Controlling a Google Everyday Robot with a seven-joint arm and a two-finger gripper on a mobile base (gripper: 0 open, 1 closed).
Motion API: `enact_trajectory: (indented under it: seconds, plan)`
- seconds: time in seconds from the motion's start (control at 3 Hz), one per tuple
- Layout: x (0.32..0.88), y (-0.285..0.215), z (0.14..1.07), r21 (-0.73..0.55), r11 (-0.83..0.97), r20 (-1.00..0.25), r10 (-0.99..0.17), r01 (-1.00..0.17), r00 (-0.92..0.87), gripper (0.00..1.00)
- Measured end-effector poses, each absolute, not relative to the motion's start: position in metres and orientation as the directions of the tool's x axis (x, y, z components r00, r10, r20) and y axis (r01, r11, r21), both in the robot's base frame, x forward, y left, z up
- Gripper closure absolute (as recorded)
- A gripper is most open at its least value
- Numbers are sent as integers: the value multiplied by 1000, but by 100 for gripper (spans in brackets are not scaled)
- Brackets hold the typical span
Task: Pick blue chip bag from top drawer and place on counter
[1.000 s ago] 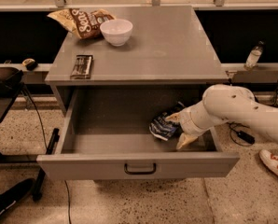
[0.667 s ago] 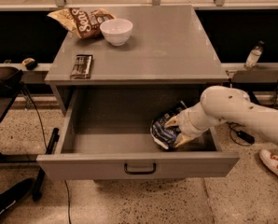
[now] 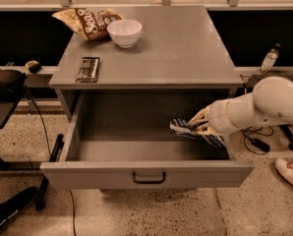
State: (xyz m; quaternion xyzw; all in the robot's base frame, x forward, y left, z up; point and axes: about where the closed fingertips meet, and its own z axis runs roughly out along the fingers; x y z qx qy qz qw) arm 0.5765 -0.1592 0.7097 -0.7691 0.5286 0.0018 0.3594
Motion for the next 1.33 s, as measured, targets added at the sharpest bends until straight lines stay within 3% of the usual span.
enact_trajectory:
  seconds: [0.67, 1.33]
  plan:
    - [544, -199, 870, -707, -139, -283, -843, -693, 458, 100]
    - [596, -138, 992, -800, -328, 69, -882, -502, 466, 100]
